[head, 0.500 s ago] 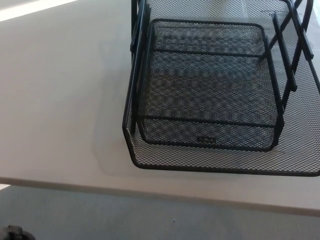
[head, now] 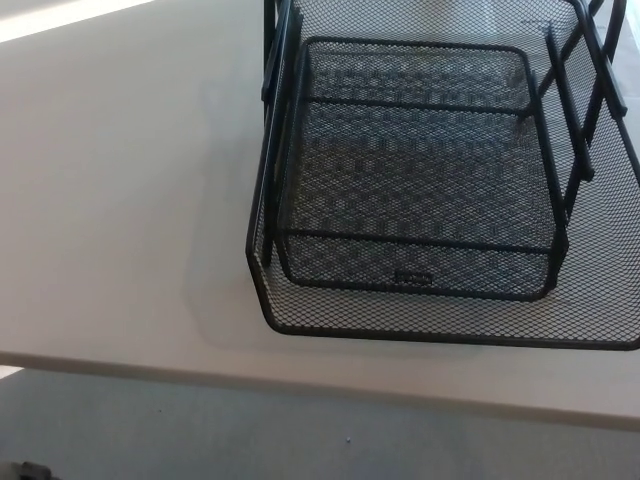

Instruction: A balck drawer is kept on the middle of the table and the robot uses its right hand to push it back away from the robot

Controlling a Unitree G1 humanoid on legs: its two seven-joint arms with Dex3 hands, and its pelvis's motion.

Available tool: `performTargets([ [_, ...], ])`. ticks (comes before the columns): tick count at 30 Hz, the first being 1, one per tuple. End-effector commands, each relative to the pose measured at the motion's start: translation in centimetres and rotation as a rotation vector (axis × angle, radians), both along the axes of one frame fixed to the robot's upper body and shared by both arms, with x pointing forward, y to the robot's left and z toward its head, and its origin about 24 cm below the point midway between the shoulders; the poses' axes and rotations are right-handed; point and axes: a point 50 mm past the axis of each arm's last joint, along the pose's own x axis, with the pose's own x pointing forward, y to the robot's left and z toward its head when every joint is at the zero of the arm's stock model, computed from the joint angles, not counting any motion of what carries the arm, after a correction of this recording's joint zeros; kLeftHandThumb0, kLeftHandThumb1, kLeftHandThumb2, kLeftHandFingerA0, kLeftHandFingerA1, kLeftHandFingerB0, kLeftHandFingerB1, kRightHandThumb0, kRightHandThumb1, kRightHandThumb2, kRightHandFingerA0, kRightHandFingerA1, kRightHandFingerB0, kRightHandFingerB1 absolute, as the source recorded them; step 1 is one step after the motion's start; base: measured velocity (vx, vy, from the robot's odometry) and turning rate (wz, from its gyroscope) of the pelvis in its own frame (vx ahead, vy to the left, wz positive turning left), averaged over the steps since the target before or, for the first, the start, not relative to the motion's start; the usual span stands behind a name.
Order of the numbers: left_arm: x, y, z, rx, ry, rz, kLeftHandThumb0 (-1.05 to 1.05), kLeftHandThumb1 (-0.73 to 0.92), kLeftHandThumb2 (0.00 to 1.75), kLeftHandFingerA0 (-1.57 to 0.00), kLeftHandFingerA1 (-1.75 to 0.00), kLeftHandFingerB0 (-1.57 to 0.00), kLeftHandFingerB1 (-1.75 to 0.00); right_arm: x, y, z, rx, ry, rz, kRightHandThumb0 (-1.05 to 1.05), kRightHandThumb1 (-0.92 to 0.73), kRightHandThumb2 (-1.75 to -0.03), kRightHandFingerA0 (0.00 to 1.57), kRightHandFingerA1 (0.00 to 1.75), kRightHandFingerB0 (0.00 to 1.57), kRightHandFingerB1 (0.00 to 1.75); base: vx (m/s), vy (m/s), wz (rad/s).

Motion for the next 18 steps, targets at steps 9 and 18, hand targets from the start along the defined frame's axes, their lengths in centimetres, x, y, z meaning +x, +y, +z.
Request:
performTargets([
  [9, 0.4, 0.4, 0.7, 0.014, -0.001, -0.050, -0.54, 0.75, 0.63, -0.49, -0.38, -0.36, -0.34, -4.0, 4.5, 10.3, 0.204, -0.074, 0.412, -0.53, -0.78, -0.64, 0.44, 0.39, 0.32, 0.33, 0.00, 0.000, 0.00],
  [18, 0.6, 0.3, 0.7, 0.026, 0.005, -0.048, -0.56, 0.72, 0.63, -0.46, -0.38, -0.32, -0.32, -5.5, 8.9, 14.9, 0.515, -0.046, 0.633, -0.56, -0.78, -0.64, 0.45, 0.40, 0.35, 0.34, 0.00, 0.000, 0.00],
])
